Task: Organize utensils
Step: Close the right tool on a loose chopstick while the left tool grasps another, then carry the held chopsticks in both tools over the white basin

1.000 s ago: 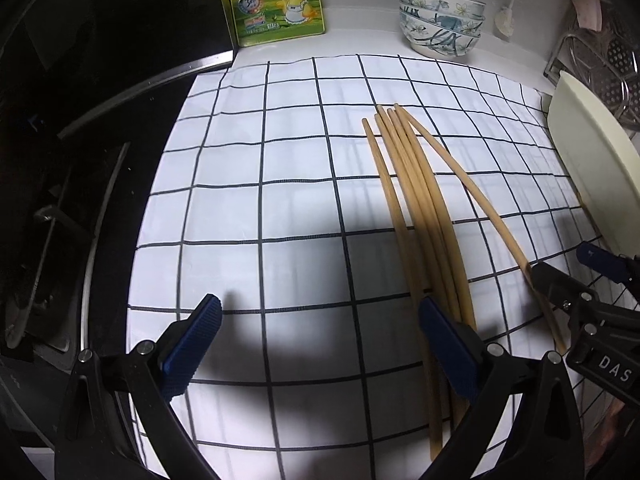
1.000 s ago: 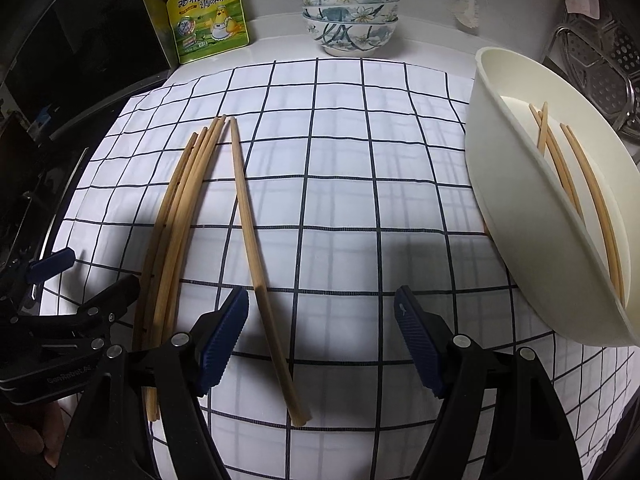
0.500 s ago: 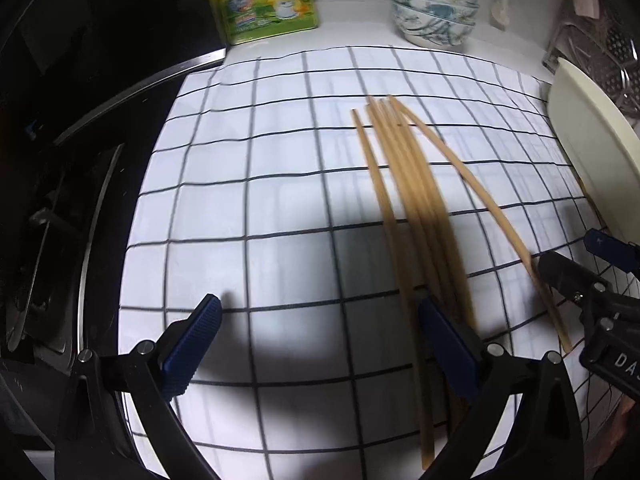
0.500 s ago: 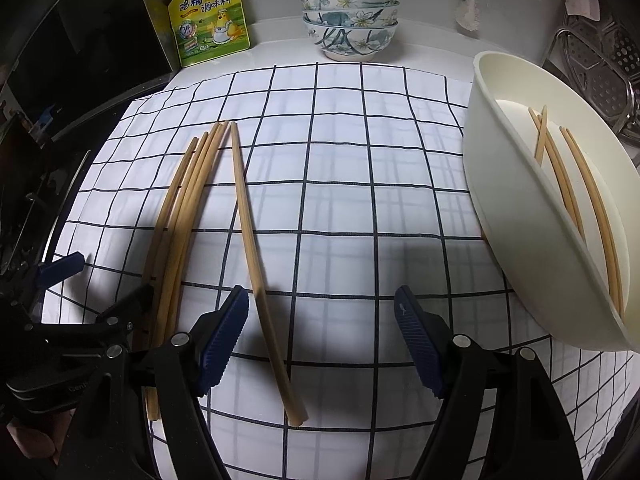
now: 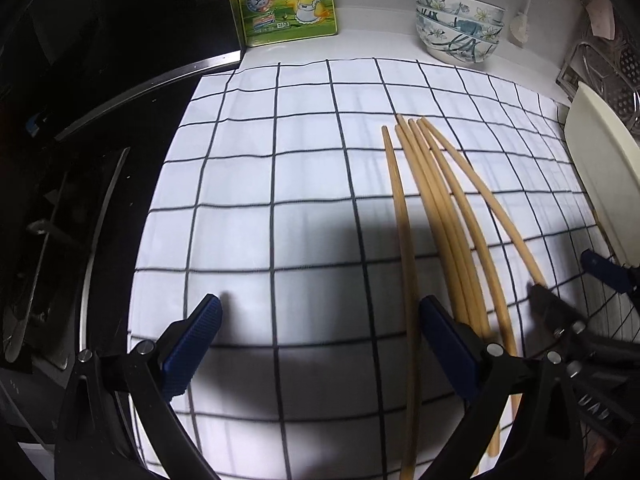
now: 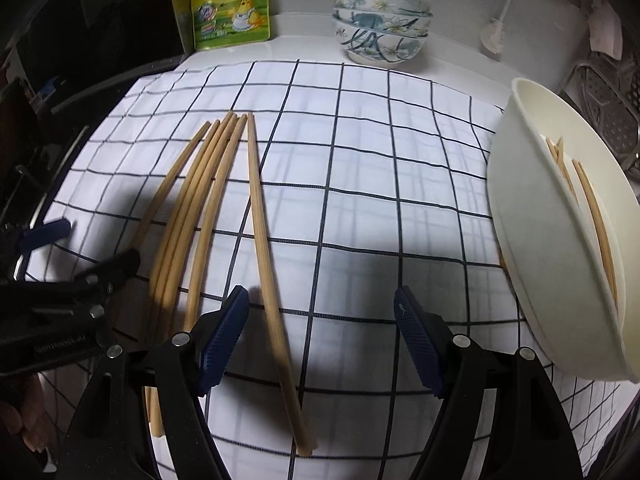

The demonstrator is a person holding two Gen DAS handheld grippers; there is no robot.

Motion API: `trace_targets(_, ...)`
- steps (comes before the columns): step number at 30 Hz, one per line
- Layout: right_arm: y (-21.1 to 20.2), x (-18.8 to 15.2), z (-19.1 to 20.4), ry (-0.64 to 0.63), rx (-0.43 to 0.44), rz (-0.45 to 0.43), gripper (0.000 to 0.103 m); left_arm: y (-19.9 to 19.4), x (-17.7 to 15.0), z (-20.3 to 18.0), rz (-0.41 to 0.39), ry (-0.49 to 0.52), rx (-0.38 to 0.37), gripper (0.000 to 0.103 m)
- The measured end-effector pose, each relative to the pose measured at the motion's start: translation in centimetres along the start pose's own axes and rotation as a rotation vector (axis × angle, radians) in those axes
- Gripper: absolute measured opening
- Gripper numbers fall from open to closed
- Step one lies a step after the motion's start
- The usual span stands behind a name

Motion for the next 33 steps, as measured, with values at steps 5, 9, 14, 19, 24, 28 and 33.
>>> trace_targets(5, 0.3, 0.6, 0.3, -0.006, 0.020, -0.033, 0.066, 0.0, 0.5, -0.3, -0.016, 0.003, -0.017, 0.086)
trace_targets(9, 0.1, 0.9, 1.1, -0.018, 0.049, -0.047, 0.045, -0.4, 0.6, -1.2, -0.030, 0.033, -0.042, 0.058)
trace_targets(14, -0.1, 1.2, 2.3, -0.047, 0.074, -0.048, 0.013, -0.7, 0.7, -2.1, -0.020, 0.075, -0.074, 0.016)
trace_targets(19, -0.1, 1.3, 1.7, 0.017, 0.122, -0.025, 0.007, -0.8, 0.6, -2.0, 0.030, 0.058, -0.104, 0.007)
trace_targets(24, -1.6, 1.2, 1.2, 0.080, 0.169, -0.031, 0.007, -1.6, 0.2, -1.3, 0.045, 0.046, -0.104, 0.007)
trace_targets(28, -3.5, 1.5, 1.0, 0.106, 0.210, -0.059, 0.007, -3.2, 0.2, -0.9, 0.035, 0.037, -0.094, 0.007)
trace_targets(33, -6.7, 2.2, 0.1, 0.118, 0.256, -0.124, 0.007, -5.6, 0.9, -1.3, 0.011, 0.022, -0.078, 0.007)
Point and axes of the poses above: each gripper's, at about its wrist camera, not at the fingertips, and y roughly the way its jaws point, z to its left, x to its top, the point moved 8 cm from there along y, roughly the way its jaws point, and after that the axes turned 6 degrees about -y, right-handed, at the moved point
